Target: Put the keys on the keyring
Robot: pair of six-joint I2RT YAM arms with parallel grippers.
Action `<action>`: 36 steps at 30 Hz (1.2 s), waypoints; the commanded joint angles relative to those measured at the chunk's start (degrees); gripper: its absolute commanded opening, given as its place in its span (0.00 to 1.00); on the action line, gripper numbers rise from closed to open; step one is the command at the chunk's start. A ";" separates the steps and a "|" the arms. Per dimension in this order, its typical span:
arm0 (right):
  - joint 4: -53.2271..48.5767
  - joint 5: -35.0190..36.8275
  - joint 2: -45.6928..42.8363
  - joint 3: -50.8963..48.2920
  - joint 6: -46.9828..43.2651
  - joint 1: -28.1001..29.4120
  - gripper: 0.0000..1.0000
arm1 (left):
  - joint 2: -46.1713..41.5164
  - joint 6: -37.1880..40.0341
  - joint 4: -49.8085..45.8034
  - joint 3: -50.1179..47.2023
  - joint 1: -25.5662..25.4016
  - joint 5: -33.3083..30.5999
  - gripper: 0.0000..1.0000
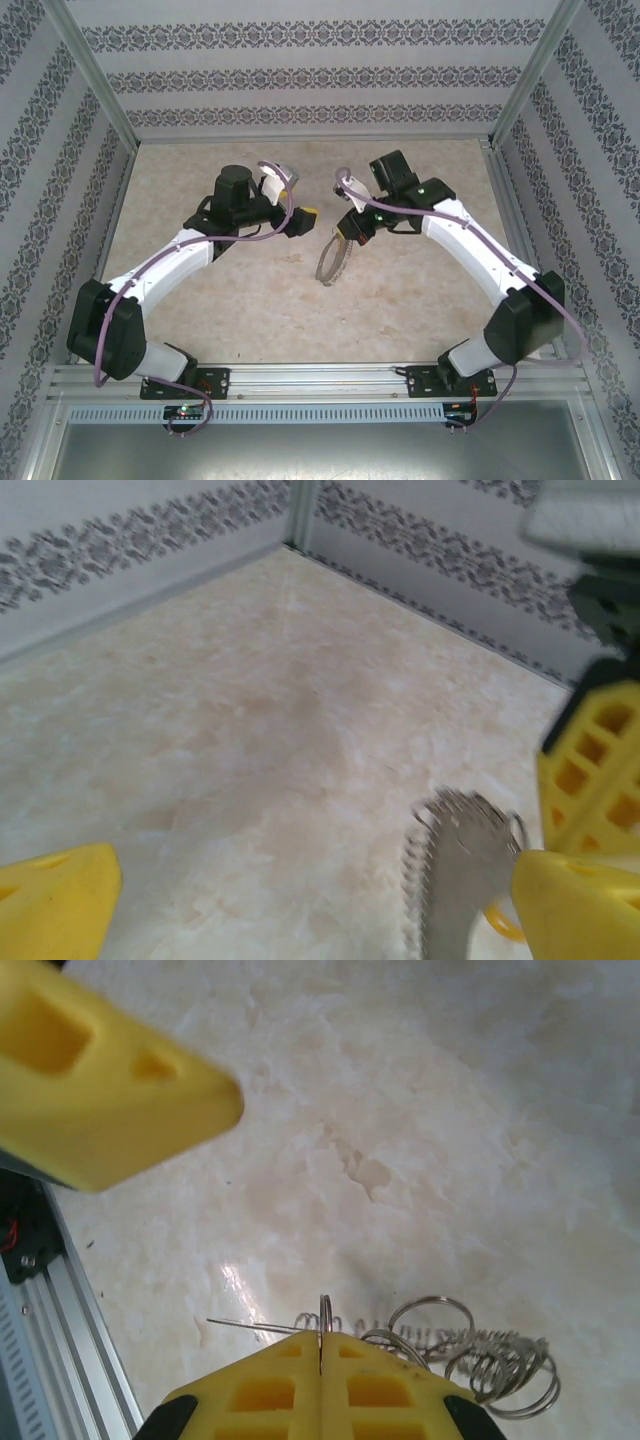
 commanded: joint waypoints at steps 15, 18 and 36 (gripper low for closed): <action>-24.44 -3.27 14.54 22.94 -16.04 0.14 0.00 | 8.01 10.72 -13.82 8.51 0.77 22.70 0.56; -25.14 -2.54 14.99 23.99 -16.53 0.59 0.00 | 10.26 11.32 -15.44 10.83 0.68 25.72 0.47; -24.02 -1.61 15.04 25.11 -16.96 1.03 0.00 | 14.69 13.82 -20.75 14.81 -0.08 33.02 0.41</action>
